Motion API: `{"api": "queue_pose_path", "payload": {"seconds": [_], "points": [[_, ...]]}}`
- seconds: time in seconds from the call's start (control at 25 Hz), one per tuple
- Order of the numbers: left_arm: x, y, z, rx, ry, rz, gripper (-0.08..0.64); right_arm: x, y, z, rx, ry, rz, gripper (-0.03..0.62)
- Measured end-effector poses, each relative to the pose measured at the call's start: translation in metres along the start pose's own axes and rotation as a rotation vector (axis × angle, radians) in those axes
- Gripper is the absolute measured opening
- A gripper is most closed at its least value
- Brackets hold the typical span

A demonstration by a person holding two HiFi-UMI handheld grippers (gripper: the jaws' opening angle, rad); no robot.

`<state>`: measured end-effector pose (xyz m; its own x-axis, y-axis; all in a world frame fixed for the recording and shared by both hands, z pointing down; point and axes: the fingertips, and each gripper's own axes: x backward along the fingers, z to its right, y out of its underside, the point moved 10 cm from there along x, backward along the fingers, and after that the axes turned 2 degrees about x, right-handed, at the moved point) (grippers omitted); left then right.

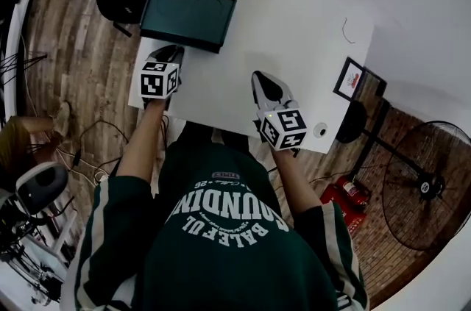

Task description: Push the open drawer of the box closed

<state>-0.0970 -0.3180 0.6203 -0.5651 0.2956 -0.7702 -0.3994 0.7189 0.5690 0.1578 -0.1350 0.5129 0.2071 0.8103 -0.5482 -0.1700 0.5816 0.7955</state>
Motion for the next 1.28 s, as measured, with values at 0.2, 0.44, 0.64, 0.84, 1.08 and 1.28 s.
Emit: {"api": "queue_pose_path", "payload": {"seconds": [0.2,0.44,0.64,0.84,1.08,1.28], "points": [[-0.007,-0.009,-0.001,-0.005,0.013,-0.004,0.126,0.005,0.001,0.003,-0.012,0.030,0.006,0.002],[-0.015,-0.018,-0.003,-0.007,0.018,-0.007,0.126,0.008,0.003,0.006,-0.028,0.050,0.011,0.002],[-0.014,-0.020,-0.003,-0.030,0.014,-0.006,0.126,0.014,0.005,0.005,-0.039,0.066,0.025,0.002],[-0.003,-0.011,-0.002,-0.018,0.025,0.002,0.127,0.026,0.005,0.006,-0.038,0.081,0.052,0.002],[0.026,0.004,0.010,-0.032,0.049,0.060,0.126,0.041,0.002,0.009,-0.006,0.089,0.103,0.002],[0.056,0.000,0.037,-0.075,0.045,0.150,0.126,0.060,-0.003,0.009,0.031,0.087,0.145,0.002]]}}
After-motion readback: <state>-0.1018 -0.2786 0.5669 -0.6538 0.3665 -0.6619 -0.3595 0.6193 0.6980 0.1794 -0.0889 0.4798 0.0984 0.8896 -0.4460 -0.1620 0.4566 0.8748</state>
